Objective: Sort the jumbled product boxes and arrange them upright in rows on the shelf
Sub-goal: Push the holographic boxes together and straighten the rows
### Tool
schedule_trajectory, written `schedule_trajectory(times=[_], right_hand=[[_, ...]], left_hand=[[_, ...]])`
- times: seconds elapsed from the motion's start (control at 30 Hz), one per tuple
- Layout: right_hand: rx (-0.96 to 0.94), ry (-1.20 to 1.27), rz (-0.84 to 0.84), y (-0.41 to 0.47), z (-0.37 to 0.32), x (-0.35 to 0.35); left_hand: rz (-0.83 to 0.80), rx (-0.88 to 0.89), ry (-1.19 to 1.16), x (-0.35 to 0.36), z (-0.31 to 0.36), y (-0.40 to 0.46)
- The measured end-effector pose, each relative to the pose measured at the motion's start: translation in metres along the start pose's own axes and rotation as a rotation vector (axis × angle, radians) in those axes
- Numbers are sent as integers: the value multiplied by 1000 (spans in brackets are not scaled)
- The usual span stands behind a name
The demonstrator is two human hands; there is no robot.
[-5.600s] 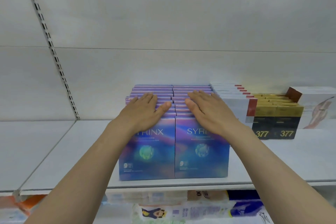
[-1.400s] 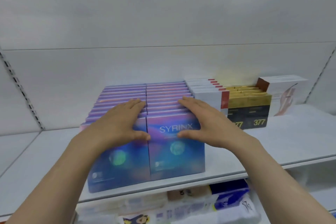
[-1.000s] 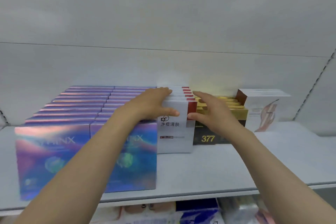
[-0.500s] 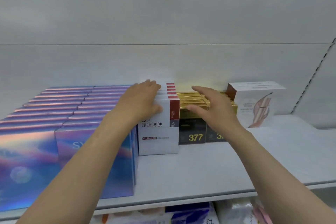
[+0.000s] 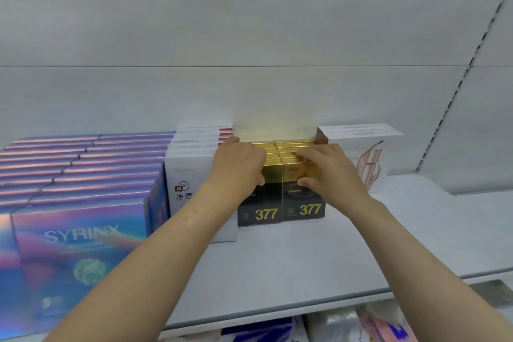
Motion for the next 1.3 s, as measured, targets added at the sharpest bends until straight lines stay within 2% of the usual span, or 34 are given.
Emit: schedule_trajectory(times=[0.1, 0.33, 0.43, 0.5, 0.57, 0.73, 1.03, 1.3], right_hand=[[-61, 12, 9, 5, 4, 1], [-177, 32, 36, 6, 24, -8], [-114, 112, 255, 10, 53, -32], [-39, 90, 331, 15, 83, -46], [12, 28, 268, 20, 109, -51], [49, -62, -16, 29, 133, -38], [29, -194, 49, 34, 128, -24], [8, -233, 53, 33, 129, -21]], left_hand=[[53, -12, 10, 4, 1, 0], [15, -85, 28, 4, 17, 8], [42, -115, -236, 3, 41, 18], [68, -134, -424, 9, 59, 27], [71, -163, -475, 21, 74, 34], [106, -217, -411, 43, 84, 37], [123, -228, -335, 48, 85, 35], [72, -134, -171, 55, 84, 29]])
Point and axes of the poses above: each hand's wrist, its own y-axis towards the middle knuckle, its own x-axis out of the palm, z = x × y, the point moved 1 cm from there along y, towards the middle knuckle, and after that the axes turned 9 degrees about -y, right-handed, at the moved point
